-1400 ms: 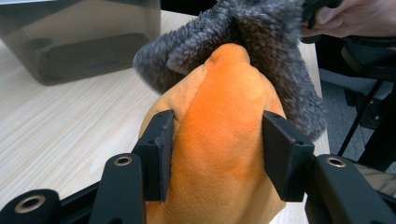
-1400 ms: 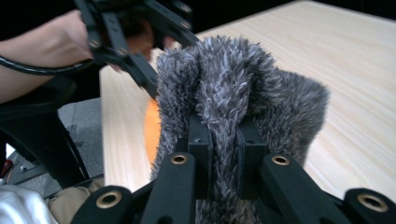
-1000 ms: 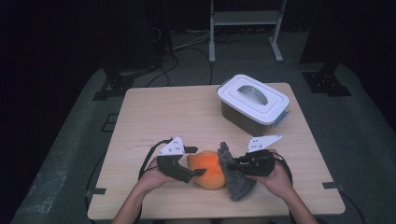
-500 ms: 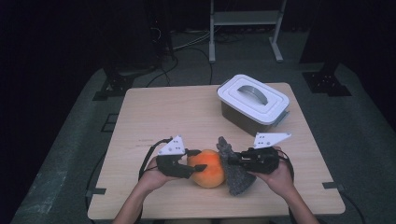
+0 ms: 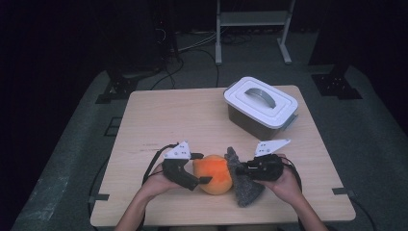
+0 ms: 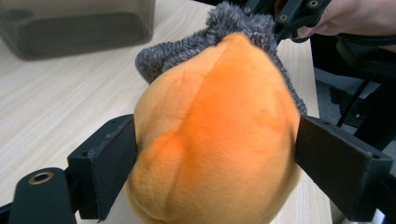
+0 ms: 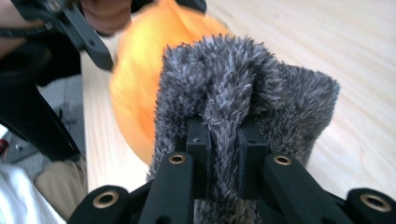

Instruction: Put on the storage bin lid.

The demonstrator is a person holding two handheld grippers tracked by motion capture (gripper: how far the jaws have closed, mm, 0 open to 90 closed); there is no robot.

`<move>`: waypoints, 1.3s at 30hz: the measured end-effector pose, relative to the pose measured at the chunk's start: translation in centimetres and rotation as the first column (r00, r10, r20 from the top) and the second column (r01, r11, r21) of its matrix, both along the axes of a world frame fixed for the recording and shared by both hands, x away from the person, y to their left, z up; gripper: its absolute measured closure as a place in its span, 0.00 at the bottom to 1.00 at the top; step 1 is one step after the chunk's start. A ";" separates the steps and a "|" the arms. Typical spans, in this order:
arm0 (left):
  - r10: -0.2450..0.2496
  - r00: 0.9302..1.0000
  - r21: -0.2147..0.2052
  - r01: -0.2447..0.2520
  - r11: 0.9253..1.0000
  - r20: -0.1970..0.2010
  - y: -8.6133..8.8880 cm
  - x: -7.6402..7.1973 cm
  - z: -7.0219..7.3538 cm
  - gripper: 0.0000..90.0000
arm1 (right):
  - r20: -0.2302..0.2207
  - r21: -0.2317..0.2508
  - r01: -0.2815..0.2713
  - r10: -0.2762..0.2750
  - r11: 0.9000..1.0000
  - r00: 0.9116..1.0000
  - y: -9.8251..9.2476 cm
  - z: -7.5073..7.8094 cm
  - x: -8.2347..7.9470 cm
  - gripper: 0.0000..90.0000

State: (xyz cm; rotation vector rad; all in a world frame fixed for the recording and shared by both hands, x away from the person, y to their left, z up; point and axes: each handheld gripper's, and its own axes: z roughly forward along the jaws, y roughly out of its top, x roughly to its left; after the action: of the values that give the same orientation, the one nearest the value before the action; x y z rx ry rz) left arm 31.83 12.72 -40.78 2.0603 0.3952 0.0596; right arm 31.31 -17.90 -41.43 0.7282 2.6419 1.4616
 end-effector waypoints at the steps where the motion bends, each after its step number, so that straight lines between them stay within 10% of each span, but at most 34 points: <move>1: -0.007 1.000 -0.004 0.007 1.000 -0.005 0.1 0.0 -0.1 0.17 | -0.005 -0.006 0.002 -0.002 1.000 1.000 0.0 -0.1 0.1 0.87; 5: 0.010 0.999 -0.009 -0.009 1.000 0.037 0.4 -0.3 0.5 0.40 | -0.016 0.003 0.012 -0.012 1.000 1.000 -0.4 0.0 0.2 0.87; 13: 0.016 0.996 0.038 -0.020 0.999 0.092 -0.3 -1.0 1.8 0.45 | 0.083 0.140 0.002 -0.014 0.990 0.996 -0.5 3.0 -1.0 0.87; 29: -0.021 1.000 -0.009 0.020 1.000 -0.001 0.3 0.1 0.0 0.17 | 0.002 0.020 0.007 -0.007 1.000 1.000 0.0 0.5 -0.2 0.87; 34: -0.012 0.999 -0.013 0.013 1.000 0.046 0.6 -0.2 0.3 0.40 | -0.027 -0.006 0.013 -0.013 1.000 1.000 -0.4 0.1 0.2 0.87; 39: -0.008 0.996 0.019 0.007 1.000 0.092 0.5 -0.6 1.4 0.47 | 0.026 0.069 0.016 -0.018 0.997 1.000 -0.9 1.6 -0.3 0.87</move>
State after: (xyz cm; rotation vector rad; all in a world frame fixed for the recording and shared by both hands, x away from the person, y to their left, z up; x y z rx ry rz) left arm 31.18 13.22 -39.36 2.0693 0.3311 0.1540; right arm 31.02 -18.79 -39.82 0.7296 2.5712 1.5542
